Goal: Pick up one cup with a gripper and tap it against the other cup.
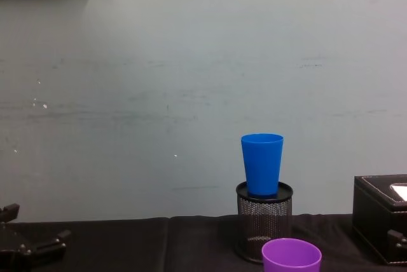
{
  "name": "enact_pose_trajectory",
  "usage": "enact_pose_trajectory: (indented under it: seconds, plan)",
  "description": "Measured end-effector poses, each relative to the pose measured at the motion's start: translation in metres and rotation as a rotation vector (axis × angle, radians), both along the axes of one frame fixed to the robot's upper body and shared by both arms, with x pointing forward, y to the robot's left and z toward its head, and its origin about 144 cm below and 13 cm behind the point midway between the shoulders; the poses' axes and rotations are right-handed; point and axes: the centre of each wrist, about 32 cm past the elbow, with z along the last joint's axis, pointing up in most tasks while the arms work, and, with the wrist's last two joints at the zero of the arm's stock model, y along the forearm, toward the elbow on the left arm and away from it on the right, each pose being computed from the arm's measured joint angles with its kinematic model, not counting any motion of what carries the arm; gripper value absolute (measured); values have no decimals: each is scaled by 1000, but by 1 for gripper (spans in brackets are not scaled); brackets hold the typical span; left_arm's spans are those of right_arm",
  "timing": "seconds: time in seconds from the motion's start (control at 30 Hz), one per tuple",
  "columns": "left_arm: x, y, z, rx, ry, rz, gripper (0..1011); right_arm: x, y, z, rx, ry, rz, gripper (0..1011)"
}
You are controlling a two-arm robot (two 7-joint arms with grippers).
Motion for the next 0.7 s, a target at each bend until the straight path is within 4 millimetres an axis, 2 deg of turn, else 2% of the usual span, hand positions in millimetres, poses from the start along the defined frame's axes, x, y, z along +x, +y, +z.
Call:
enact_pose_trajectory:
  seconds: [0.7]
  plan:
    - [0, 0, 0, 0, 0, 0, 1000, 0, 0, 0, 0, 0, 0, 1003]
